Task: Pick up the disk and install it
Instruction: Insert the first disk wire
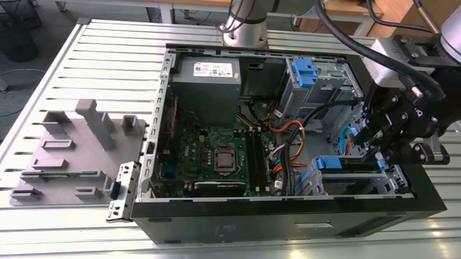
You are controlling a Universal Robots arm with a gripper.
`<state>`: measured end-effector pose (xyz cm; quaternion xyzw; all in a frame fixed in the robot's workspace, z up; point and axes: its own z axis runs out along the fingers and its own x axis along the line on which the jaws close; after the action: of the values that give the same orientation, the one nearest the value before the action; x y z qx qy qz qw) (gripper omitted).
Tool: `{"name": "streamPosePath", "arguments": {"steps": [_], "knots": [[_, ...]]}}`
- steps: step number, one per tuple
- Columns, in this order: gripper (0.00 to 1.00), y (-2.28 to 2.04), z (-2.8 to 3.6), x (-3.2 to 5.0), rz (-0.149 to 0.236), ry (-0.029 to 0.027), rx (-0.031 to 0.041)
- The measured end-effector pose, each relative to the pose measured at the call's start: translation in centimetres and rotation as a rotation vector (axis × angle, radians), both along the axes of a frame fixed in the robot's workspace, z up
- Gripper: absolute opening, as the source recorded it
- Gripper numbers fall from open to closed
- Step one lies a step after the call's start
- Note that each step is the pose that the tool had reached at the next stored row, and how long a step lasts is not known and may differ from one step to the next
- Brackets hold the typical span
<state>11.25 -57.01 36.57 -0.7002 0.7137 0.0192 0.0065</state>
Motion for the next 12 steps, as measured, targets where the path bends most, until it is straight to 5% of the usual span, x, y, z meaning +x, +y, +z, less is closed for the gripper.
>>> {"name": "streamPosePath", "arguments": {"steps": [12], "knots": [[0.42, 0.31, 0.38, 0.0, 0.0, 0.0, 0.0005]]}}
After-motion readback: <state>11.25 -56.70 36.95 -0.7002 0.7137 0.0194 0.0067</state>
